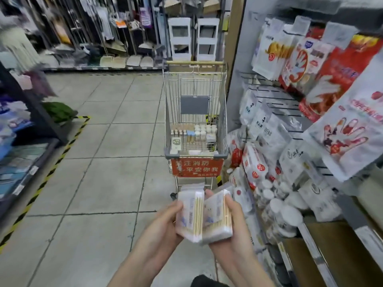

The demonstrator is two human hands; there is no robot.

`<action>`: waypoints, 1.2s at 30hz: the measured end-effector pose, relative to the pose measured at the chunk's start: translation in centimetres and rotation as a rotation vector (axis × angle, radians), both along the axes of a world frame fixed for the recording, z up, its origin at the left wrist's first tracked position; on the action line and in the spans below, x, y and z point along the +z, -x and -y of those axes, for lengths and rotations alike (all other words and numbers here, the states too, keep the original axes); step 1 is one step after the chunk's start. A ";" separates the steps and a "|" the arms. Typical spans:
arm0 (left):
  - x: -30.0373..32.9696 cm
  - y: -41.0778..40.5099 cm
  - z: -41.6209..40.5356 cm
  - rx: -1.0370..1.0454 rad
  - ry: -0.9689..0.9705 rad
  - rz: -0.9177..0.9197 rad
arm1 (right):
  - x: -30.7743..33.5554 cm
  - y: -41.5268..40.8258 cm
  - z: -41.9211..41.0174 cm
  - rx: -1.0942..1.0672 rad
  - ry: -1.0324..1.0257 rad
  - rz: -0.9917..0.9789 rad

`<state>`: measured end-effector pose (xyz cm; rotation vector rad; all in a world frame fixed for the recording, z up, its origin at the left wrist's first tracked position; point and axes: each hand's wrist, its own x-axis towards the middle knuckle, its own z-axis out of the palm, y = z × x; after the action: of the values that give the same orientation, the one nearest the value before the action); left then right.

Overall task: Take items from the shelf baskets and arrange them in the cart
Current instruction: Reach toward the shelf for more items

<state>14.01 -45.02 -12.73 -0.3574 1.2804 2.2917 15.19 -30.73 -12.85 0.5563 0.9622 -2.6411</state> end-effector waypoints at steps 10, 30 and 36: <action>-0.9 10.8 -1.9 0.142 0.060 0.059 | -1.2 12.5 -5.3 0.022 0.108 -0.027; -7.0 35.9 0.2 0.170 0.267 0.211 | -8.2 33.3 -7.9 -0.008 -0.127 0.154; -11.7 45.5 1.7 0.166 0.494 0.175 | -11.6 42.2 -8.0 -0.137 -0.329 0.257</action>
<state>-31.53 -46.69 -24.41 -0.8402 1.7689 1.9885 -26.96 -22.74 -24.48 1.0421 1.3223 -2.4522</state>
